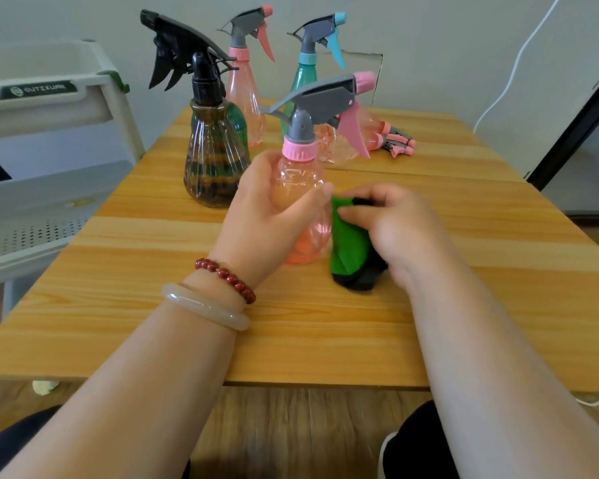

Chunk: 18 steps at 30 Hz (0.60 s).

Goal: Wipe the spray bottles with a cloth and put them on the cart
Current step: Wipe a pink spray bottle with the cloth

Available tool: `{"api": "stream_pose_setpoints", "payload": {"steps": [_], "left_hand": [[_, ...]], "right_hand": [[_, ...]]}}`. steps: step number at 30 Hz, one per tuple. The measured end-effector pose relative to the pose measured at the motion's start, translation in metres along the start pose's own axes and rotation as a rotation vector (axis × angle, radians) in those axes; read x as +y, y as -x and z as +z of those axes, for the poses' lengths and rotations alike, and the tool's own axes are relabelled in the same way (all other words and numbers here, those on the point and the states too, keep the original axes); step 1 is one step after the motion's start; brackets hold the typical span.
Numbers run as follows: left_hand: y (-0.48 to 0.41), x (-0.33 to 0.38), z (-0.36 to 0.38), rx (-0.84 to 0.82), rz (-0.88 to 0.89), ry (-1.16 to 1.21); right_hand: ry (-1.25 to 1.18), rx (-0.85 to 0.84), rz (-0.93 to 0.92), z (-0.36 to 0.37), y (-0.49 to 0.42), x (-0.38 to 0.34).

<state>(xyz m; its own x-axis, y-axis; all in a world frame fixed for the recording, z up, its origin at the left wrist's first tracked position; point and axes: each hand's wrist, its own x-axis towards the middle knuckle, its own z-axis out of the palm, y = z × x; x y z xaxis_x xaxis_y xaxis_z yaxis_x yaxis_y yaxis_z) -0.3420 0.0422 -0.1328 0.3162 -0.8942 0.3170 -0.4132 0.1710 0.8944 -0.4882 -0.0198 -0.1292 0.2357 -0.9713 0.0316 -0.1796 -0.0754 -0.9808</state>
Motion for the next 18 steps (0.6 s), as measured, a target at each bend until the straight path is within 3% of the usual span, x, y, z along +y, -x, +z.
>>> {"api": "stream_pose_setpoints", "payload": {"steps": [2,4,10,12,16,18], "left_hand": [[-0.001,0.000,0.000,0.008,0.003,-0.079],[-0.001,0.000,0.000,0.021,0.008,-0.125],[-0.001,-0.001,-0.005,0.052,0.039,0.001],[0.000,0.000,-0.005,0.071,0.033,0.070],[0.001,0.000,-0.002,0.024,0.011,0.121],[0.001,-0.001,0.001,-0.011,0.036,0.090]], "right_hand": [[-0.269,-0.021,-0.048,0.003,0.003,-0.009],[-0.390,-0.052,-0.106,0.006,0.004,-0.012],[0.063,-0.078,0.025,-0.005,0.002,0.000],[0.089,-0.098,0.034,-0.006,0.003,-0.002],[-0.318,-0.056,-0.095,0.000,0.003,-0.016],[-0.371,-0.069,-0.147,0.002,0.003,-0.019]]}}
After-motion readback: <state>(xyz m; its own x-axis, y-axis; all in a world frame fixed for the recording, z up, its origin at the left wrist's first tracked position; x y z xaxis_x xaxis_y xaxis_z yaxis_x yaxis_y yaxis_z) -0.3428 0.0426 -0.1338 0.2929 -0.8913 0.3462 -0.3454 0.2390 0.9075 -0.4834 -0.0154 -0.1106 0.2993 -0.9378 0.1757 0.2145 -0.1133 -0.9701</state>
